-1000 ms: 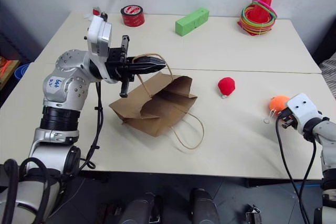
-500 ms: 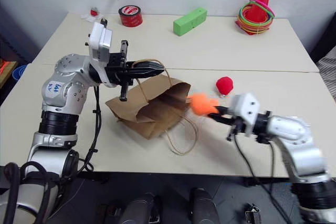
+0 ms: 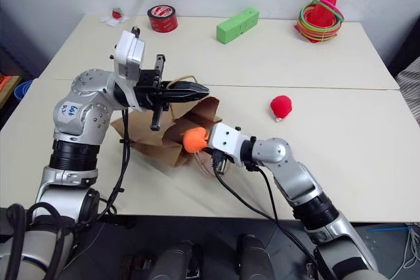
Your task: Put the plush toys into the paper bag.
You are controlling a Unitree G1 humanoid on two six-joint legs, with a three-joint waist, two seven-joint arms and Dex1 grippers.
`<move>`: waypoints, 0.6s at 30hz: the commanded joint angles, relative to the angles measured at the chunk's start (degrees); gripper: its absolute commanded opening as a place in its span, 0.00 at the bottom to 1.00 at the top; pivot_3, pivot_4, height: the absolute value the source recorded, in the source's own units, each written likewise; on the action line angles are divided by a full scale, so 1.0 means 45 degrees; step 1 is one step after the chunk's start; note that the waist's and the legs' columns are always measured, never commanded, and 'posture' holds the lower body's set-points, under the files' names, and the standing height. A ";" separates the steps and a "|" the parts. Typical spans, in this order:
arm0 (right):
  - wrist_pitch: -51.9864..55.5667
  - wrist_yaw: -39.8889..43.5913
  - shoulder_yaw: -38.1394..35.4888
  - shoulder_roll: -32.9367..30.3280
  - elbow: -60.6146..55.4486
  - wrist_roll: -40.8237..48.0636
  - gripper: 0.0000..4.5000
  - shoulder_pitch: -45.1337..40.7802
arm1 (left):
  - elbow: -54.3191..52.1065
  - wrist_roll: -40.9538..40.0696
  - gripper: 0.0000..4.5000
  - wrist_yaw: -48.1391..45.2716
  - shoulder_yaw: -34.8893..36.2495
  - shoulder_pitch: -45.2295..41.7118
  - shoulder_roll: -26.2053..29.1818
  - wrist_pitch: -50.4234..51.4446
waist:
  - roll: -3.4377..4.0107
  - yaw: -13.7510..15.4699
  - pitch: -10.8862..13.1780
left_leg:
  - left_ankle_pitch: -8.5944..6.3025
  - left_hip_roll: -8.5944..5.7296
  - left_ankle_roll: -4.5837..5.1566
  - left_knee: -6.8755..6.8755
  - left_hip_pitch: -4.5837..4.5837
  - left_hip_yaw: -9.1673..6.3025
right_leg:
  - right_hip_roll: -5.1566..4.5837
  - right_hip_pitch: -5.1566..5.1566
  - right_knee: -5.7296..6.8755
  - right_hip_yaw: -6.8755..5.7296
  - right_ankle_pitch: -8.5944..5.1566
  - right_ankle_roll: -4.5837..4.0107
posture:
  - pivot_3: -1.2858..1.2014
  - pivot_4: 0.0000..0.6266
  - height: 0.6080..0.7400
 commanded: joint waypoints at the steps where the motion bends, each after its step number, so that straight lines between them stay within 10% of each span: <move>1: -0.0145 0.0006 -0.0336 0.0019 -0.0220 -0.0103 0.01 -0.0167 | -0.0566 -0.0313 0.00 0.0000 0.0212 0.0102 0.0053 -0.0003 | 0.0000 0.0004 0.0000 | 0.0000 -0.0003 0.0002 0.0001 0.0000 -0.0002 | -0.0002 0.0001 -0.0001 -0.0002 0.0000 0.0000 | 0.52 0.24 1.00; 18: -0.2103 -0.0280 0.0211 0.3640 0.5217 -0.0746 0.01 -0.2392 | -0.0948 -0.0699 0.00 -0.0145 0.0120 0.0322 -0.0192 0.0453 | 0.0000 -0.0359 0.0000 | 0.0001 0.0002 0.0001 -0.0001 0.0000 0.0001 | 0.0000 -0.0009 0.0022 0.0002 -0.0004 -0.0008 | 0.52 0.24 1.00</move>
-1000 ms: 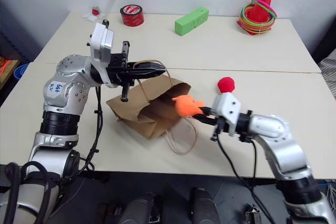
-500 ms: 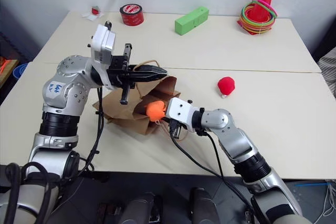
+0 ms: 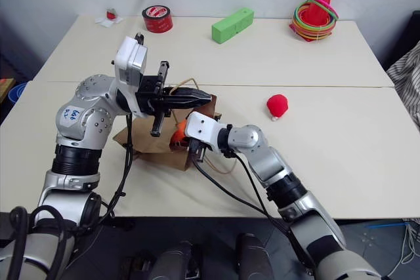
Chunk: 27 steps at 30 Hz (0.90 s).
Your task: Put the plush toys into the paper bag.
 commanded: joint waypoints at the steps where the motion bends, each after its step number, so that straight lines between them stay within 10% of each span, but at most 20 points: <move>1: -0.0439 0.0202 -0.0451 0.0514 0.0805 0.0512 0.01 0.0029 | -0.0355 -0.0229 0.00 0.0017 0.0167 -0.0094 -0.0007 -0.0141 | 0.0000 -0.0010 0.0000 | 0.0001 0.0003 -0.0002 -0.0002 0.0000 -0.0001 | 0.0001 -0.0001 0.0002 -0.0001 -0.0002 -0.0003 | 0.52 0.24 1.00; 8: -0.0878 0.1335 -0.1345 -0.0678 -0.0523 0.1245 0.52 0.0555 | -0.0224 -0.0205 0.00 0.0096 0.0477 -0.0207 0.0272 -0.0193 | 0.0000 0.0027 0.0000 | 0.0000 -0.0008 0.0000 0.0000 0.0000 -0.0007 | -0.0013 0.0001 0.0004 -0.0001 -0.0001 -0.0002 | 0.52 0.24 1.00; 14: 0.2449 0.3228 -0.4063 -0.2359 -0.4072 0.5640 0.99 0.2437 | 0.0184 0.0211 0.00 0.0165 0.0560 -0.0238 0.0528 -0.0829 | 0.0000 0.0041 0.0000 | -0.0003 -0.0002 0.0000 -0.0004 -0.0006 -0.0018 | -0.0018 0.0000 -0.0001 -0.0006 -0.0001 -0.0002 | 0.52 0.24 1.00; 27: 0.0413 -0.0225 -0.9618 -0.4904 -0.5716 0.4074 0.99 0.9797 | 0.0563 -0.0123 0.00 -0.0723 0.0903 0.0049 0.0986 -0.2021 | -0.0005 0.0396 0.0002 | -0.0014 -0.0013 0.0009 -0.0010 0.0000 0.0008 | -0.0023 0.0010 -0.0023 0.0001 0.0001 0.0003 | 0.52 0.24 1.00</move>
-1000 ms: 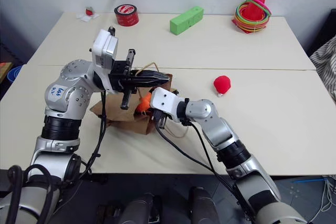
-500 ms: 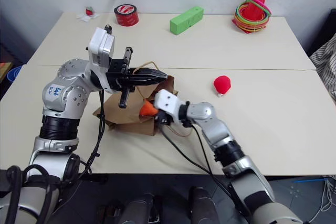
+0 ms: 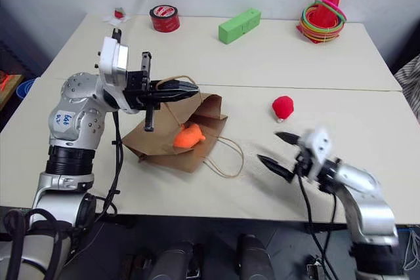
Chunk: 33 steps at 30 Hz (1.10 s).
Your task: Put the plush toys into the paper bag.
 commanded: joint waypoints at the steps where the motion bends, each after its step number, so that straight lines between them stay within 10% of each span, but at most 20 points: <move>1: -0.0365 -0.1727 -0.0812 -0.0033 -0.0508 -0.0783 0.99 0.0256 | -0.0200 -0.0781 0.00 -0.0645 0.0268 -0.0253 0.0495 0.0908 | 0.0000 -0.0109 0.0000 | 0.0002 -0.0002 0.0003 0.0002 0.0005 0.0010 | 0.0001 -0.0001 0.0005 0.0004 0.0003 0.0005 | 0.52 0.24 1.00; 15: 0.1135 -0.5067 0.2579 0.1392 0.9188 -0.3602 0.99 -1.0333 | 0.0386 -0.0705 0.00 -0.1173 0.0256 -0.0871 0.0986 0.1161 | 0.0000 -0.0409 0.0005 | 0.0031 0.0028 -0.0053 -0.0016 -0.0011 0.0029 | 0.0018 -0.0074 0.0083 0.0029 -0.0032 -0.0058 | 0.52 0.24 1.00; 20: 0.0266 -0.4613 0.2892 0.1489 1.2038 -0.3868 0.70 -1.1706 | -0.0017 -0.0794 0.00 -0.0982 0.0373 -0.0592 0.1246 0.1351 | 0.0000 -0.0400 0.0005 | 0.0053 -0.0018 -0.0007 0.0015 -0.0163 0.0006 | -0.0009 -0.0191 0.0091 0.0002 -0.0015 -0.0026 | 0.52 0.24 1.00; 27: 0.1262 -0.1472 0.2937 0.0794 0.9295 -0.2712 0.20 -1.0485 | -0.0434 -0.0977 0.00 -0.0830 0.0383 -0.0352 0.1344 0.1648 | 0.0000 -0.0397 0.0005 | 0.0057 -0.0014 -0.0004 0.0015 -0.0159 0.0004 | -0.0008 -0.0186 0.0093 0.0003 -0.0009 -0.0017 | 0.52 0.24 1.00; 33: 0.4977 0.1322 0.4330 0.0724 0.1437 0.0338 0.11 -0.8059 | -0.0678 -0.1266 0.00 -0.0776 0.0397 -0.0430 0.1130 0.2043 | 0.0001 -0.0469 0.0006 | 0.0056 -0.0005 -0.0007 0.0013 -0.0159 0.0007 | 0.0000 -0.0191 0.0090 0.0007 -0.0008 -0.0014 | 0.52 0.24 1.00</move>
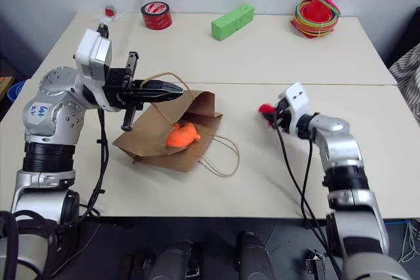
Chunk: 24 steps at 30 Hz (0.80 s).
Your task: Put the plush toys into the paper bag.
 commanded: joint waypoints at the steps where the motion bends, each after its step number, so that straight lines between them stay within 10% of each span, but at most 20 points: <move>1: 0.1590 -0.0073 0.0994 0.0871 -0.3331 0.1134 0.11 0.0120 | -0.0547 -0.0396 0.00 -0.0003 0.0170 -0.0184 -0.0093 0.0179 | 0.0000 -0.0020 0.0000 | 0.0001 0.0002 -0.0004 0.0000 0.0014 0.0007 | 0.0002 0.0002 0.0013 -0.0002 0.0000 0.0000 | 0.52 0.24 1.00; 10: -0.1921 -0.3277 0.2418 0.5076 0.0938 -0.1213 0.10 -0.2177 | -0.1244 -0.1282 0.00 -0.0545 0.0048 -0.0251 0.0111 0.1698 | -0.0005 0.0040 -0.0002 | 0.0034 -0.0020 -0.0039 0.0003 0.0019 -0.0009 | 0.0013 -0.0007 0.0046 0.0005 -0.0002 -0.0007 | 0.52 0.24 1.00; 24: -0.5509 -0.5108 0.3065 0.6480 0.7784 -0.3929 0.10 -0.4182 | -0.1563 -0.1373 0.00 -0.0555 0.0174 -0.0025 0.0094 0.2034 | -0.0004 -0.0166 -0.0002 | 0.0033 -0.0024 -0.0029 -0.0008 0.0011 -0.0023 | -0.0001 -0.0006 0.0040 0.0002 -0.0002 -0.0007 | 0.52 0.24 1.00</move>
